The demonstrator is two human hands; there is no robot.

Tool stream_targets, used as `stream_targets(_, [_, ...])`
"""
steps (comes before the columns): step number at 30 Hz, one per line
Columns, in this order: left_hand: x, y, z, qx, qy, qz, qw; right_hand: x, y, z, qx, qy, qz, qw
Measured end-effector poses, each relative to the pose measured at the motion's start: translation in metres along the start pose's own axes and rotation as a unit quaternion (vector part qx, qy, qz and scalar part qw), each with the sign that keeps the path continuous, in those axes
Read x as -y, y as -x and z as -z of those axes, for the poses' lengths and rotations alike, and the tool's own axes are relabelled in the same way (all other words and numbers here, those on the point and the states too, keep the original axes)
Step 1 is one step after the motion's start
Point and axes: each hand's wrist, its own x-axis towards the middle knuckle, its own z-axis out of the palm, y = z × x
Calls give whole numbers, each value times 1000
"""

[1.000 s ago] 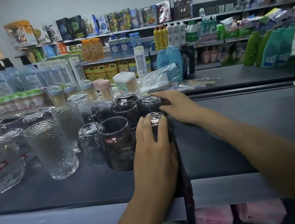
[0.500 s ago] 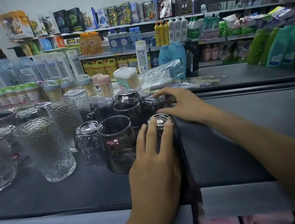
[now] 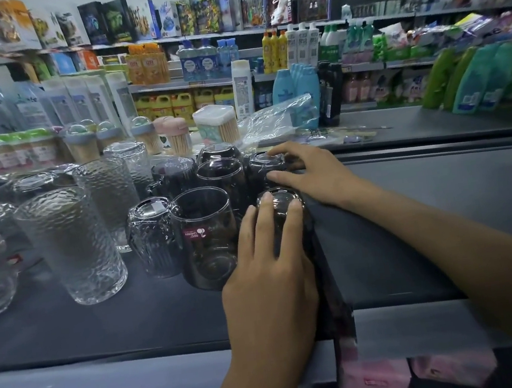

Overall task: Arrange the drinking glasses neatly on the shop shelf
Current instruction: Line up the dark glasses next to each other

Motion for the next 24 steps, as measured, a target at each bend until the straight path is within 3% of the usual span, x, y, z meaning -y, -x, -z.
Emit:
stream_targets(13, [0,9,5,-82,27,-6,996,-9,-8,2,1,-65,-25,998])
stream_targets(24, [0,9,6,-99,37,-22,994,-14,-10,5,24,-80,-37,996])
